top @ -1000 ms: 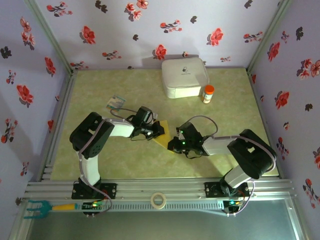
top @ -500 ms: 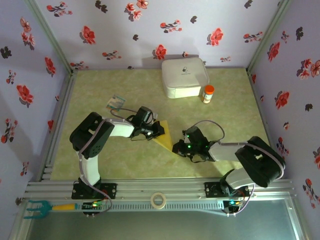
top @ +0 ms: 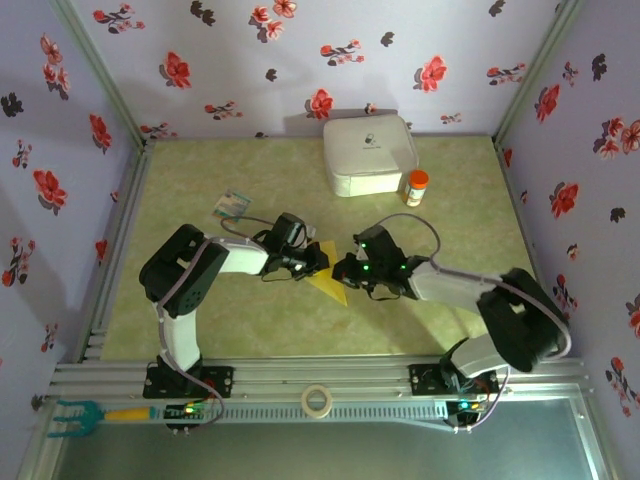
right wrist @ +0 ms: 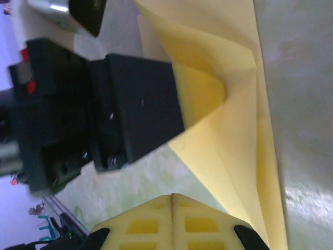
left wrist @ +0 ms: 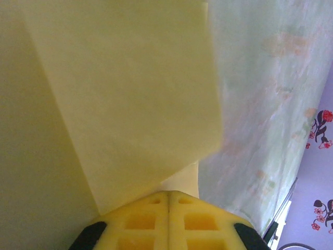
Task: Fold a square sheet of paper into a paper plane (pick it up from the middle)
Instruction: Fourth fold the wing at the center of the table.
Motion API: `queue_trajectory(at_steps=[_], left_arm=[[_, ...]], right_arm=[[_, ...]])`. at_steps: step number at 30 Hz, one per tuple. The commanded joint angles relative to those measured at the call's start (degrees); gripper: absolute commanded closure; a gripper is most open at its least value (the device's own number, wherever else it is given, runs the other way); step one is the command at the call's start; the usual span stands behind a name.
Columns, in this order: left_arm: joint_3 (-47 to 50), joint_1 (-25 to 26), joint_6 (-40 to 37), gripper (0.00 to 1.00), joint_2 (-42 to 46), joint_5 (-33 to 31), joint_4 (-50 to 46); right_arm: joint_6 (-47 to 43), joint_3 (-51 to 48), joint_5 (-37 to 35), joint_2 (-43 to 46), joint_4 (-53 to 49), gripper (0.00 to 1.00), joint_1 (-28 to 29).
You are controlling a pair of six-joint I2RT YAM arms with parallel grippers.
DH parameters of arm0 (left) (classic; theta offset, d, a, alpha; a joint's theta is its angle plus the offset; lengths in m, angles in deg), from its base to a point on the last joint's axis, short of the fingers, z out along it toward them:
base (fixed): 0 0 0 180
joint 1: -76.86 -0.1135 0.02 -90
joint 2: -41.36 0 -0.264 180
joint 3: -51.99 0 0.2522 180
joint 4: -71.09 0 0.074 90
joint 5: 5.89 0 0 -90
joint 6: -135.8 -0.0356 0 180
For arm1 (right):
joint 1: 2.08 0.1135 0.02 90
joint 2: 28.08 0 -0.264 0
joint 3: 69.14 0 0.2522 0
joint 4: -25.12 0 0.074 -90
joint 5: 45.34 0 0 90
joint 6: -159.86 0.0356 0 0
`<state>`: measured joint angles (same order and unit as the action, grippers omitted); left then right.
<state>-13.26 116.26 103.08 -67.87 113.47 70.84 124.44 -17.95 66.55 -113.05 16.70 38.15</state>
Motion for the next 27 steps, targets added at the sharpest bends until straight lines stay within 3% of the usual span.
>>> queue_trajectory(at_steps=[1,9,27], left_arm=[[1.47,0.3,-0.8,1.0,-0.96,-2.49,-2.71],[1.21,0.33,-0.93,1.0,-0.99,-2.51,-2.8],[0.48,0.41,-3.16,1.0,2.68,-2.9,-4.38]], right_arm=[[1.26,1.08,0.58,-5.07,2.75,0.97,-0.24],[1.57,1.35,0.78,-8.91,3.66,0.97,-0.24],[0.46,-6.14,-1.14,-5.2,-0.16,0.99,-1.9]])
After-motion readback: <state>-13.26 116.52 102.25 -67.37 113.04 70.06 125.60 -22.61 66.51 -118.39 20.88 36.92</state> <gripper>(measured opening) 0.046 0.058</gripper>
